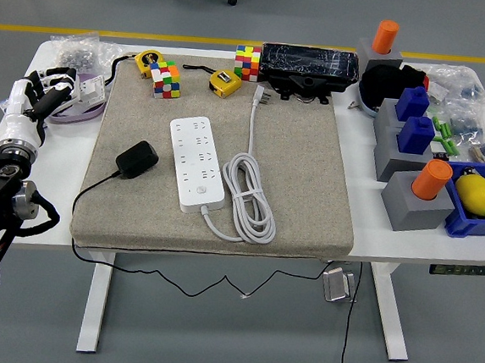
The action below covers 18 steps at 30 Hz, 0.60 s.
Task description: Put the plug near the board,insert it into the board,press the button,pull the plug out
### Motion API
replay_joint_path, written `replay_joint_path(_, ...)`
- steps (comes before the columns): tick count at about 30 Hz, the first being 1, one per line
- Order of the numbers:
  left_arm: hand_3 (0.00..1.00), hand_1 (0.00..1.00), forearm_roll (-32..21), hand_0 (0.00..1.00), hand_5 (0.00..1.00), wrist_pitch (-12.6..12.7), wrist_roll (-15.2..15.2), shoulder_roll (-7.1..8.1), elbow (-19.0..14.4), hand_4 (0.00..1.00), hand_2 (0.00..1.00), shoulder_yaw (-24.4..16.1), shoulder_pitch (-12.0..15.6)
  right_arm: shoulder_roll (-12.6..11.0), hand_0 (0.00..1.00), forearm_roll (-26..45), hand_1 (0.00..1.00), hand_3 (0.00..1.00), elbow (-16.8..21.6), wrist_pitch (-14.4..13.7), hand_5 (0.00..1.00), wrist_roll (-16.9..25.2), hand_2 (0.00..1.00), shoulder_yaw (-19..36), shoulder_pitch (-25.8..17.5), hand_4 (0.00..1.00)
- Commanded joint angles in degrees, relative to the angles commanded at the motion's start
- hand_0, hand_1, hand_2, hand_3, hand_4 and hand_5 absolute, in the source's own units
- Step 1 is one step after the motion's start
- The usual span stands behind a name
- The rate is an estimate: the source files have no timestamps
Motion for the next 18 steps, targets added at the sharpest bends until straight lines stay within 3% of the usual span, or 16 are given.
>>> replay_joint_path(18, 0.574, 0.655, 0.0, 0.634, 0.321, 0.0, 0.0, -0.1, -0.1, 0.703, 0.591, 0.0, 0.0, 0.0, 0.609, -0.1, 0.675, 0.573, 0.0, 0.0, 0.445, 0.0, 0.686, 0.2, 0.0, 0.914)
